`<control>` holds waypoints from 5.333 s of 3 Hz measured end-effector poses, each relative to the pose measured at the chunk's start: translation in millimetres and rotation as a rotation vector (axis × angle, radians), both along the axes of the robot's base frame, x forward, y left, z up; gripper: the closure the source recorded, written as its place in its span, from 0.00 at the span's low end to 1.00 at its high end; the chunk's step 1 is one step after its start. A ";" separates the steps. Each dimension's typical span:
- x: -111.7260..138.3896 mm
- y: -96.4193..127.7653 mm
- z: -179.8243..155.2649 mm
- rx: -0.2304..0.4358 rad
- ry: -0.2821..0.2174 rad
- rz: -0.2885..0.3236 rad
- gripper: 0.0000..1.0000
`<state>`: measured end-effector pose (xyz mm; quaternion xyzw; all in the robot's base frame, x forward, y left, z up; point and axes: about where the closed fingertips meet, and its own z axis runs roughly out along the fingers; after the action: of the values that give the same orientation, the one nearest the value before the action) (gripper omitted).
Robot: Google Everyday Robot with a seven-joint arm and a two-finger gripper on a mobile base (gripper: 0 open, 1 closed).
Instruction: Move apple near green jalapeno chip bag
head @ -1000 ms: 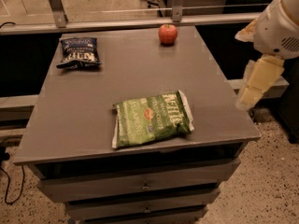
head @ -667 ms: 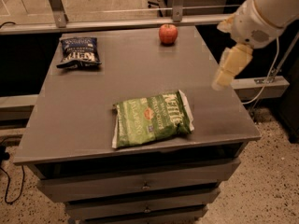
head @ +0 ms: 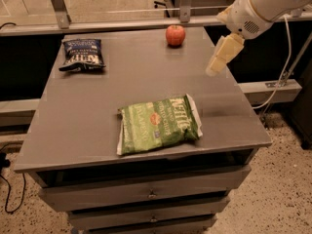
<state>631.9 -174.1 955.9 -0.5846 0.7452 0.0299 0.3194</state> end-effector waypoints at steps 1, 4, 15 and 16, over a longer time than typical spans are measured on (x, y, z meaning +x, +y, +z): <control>16.2 6.8 -5.7 0.048 -0.021 -0.019 0.00; 164.4 29.3 -33.8 0.427 -0.152 -0.271 0.00; 213.9 92.9 -58.8 0.660 -0.116 -0.241 1.00; 171.1 111.8 -45.5 0.655 -0.115 -0.128 1.00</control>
Offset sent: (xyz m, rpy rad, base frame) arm 0.1423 0.0205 -0.0191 0.3868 -0.1704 -0.2109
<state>803.0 -62.3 910.5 -0.4038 0.7121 0.2146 0.5327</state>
